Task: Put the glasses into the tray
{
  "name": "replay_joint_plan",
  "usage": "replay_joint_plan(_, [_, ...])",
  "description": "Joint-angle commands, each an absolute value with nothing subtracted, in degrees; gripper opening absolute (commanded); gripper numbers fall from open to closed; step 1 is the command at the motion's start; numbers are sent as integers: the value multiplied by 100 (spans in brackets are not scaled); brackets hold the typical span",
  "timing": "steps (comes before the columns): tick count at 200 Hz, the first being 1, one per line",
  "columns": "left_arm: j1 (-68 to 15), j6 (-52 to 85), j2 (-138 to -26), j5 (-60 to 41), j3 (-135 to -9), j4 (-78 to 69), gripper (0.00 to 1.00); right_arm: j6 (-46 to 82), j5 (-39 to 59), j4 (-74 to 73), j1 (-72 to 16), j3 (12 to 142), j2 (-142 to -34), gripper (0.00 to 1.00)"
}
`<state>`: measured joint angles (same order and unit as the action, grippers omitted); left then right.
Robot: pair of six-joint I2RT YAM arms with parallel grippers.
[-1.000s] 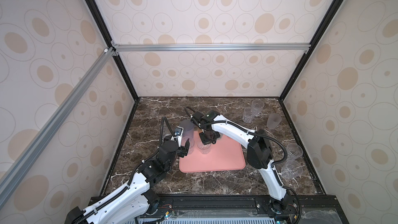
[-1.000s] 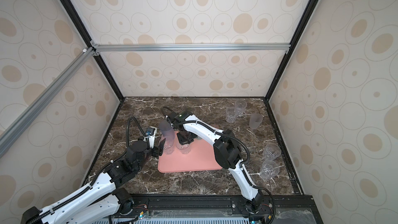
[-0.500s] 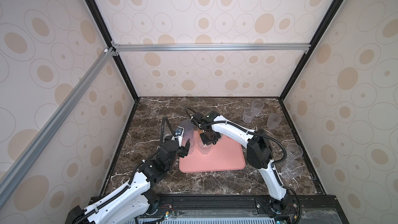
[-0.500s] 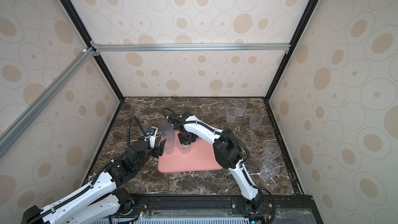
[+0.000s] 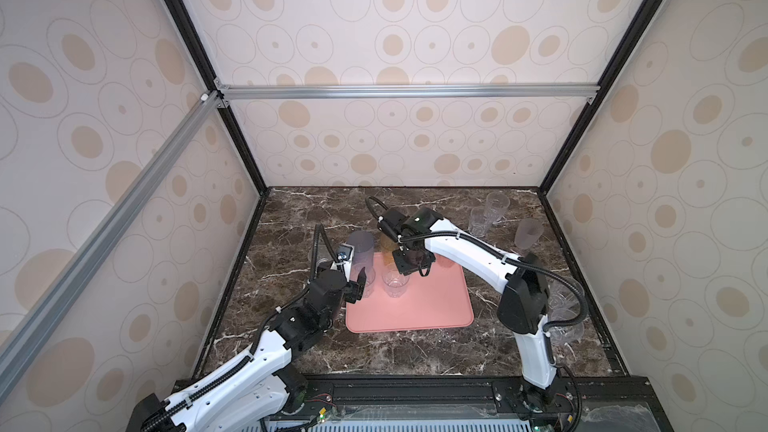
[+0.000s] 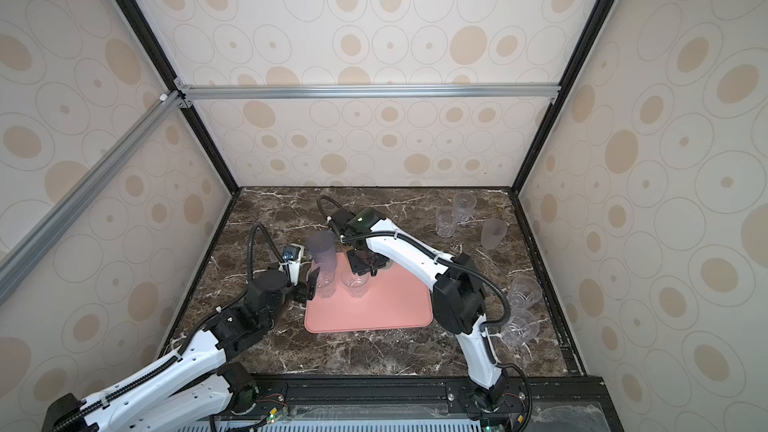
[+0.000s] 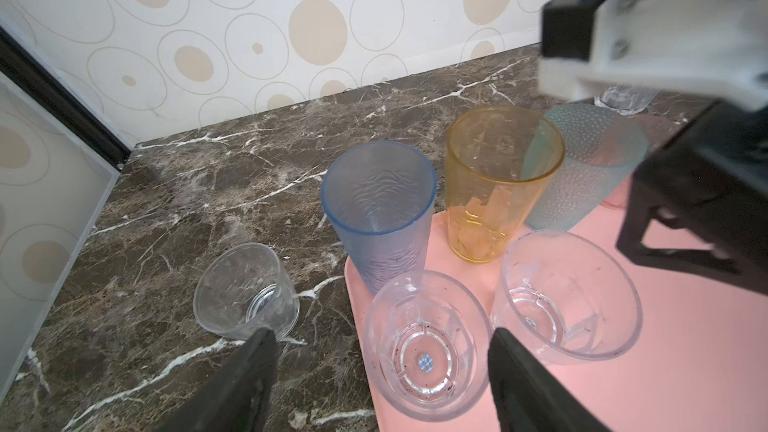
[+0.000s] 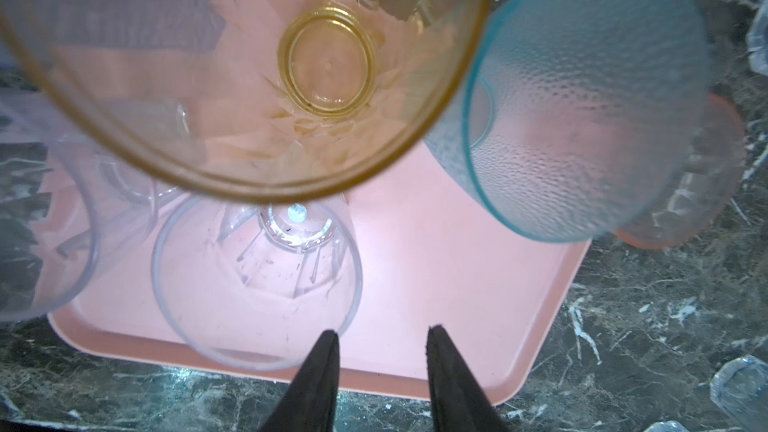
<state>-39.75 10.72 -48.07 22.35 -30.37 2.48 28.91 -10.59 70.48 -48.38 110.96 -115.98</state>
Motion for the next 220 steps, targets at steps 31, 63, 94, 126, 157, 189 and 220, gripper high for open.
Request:
replay_joint_plan(31, [-3929,1057,-4935,2109,-3882,-144,80,3092,-1932,7128,-4753,10029,-10105,39])
replay_joint_plan(63, [-4019,1252,-5391,1546,-4259,-428,74,3330,-2029,7012,-4376,9093,-9236,39])
replay_joint_plan(94, [-4667,1276,-5940,1517,-4468,-934,73,3499,-1824,6826,-3801,8144,-8431,39])
replay_joint_plan(126, [-5373,1152,-6773,1483,-4799,-1326,74,3636,-1566,6666,-2955,7280,-7573,39])
replay_joint_plan(157, [-5807,1075,-7674,1276,-5300,-1396,74,3709,-1630,6620,-2177,6659,-6823,41])
replay_joint_plan(189, [-6115,915,-8599,1081,-5996,-1371,75,3687,-1596,6741,-1267,6278,-6349,44])
replay_joint_plan(220, [-6283,946,-9393,804,-6609,-1304,77,3730,-1721,6865,-798,5957,-6080,48])
